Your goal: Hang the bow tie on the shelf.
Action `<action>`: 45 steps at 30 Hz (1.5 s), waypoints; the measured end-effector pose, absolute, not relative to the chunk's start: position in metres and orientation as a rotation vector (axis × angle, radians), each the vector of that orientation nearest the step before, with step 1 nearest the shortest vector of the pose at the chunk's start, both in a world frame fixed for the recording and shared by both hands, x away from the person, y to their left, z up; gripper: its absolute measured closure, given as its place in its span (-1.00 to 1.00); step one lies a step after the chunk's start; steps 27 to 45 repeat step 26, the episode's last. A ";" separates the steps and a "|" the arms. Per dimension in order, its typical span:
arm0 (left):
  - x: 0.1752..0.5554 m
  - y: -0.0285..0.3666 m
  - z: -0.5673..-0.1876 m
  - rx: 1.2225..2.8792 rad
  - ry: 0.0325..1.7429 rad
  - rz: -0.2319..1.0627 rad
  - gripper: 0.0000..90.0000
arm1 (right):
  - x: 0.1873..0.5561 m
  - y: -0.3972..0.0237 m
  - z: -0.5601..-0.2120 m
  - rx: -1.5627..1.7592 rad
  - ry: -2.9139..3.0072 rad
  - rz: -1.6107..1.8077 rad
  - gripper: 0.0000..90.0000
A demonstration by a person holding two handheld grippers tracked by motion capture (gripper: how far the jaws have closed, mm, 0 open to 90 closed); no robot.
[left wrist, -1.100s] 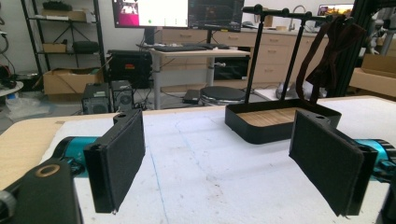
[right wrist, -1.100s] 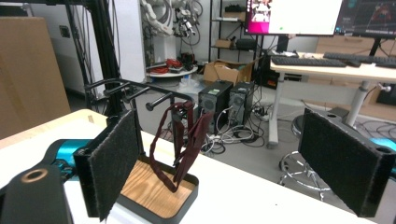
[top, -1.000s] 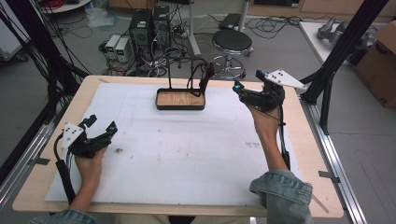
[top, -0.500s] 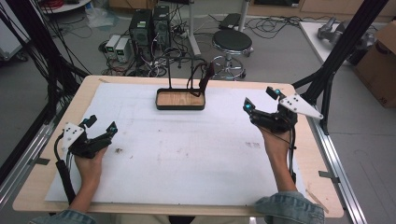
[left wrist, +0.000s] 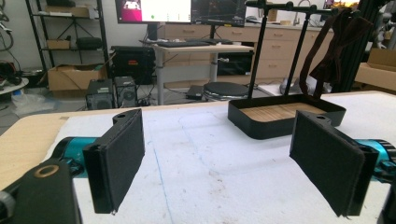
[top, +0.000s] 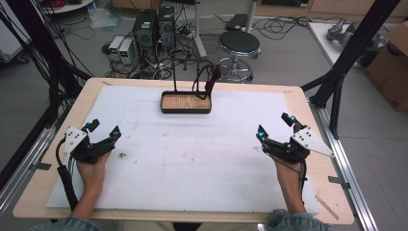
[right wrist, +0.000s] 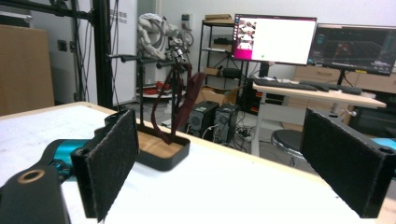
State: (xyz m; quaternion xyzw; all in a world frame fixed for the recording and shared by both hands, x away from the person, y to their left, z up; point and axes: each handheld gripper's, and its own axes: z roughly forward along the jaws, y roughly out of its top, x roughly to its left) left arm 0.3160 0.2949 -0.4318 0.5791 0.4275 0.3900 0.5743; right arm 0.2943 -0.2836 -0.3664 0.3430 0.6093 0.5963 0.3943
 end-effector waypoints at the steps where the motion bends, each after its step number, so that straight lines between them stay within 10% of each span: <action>1: 0.316 0.295 -0.432 1.358 1.000 0.917 -0.59 | 0.294 -0.284 -0.366 0.870 1.546 1.513 -0.75; 20: 0.316 0.294 -0.432 1.360 1.000 0.920 -0.59 | 0.269 -0.286 -0.442 0.952 1.598 1.477 -0.77; 45: 0.316 0.294 -0.432 1.360 0.998 0.924 -0.59 | 0.266 -0.287 -0.441 0.939 1.568 1.476 -0.77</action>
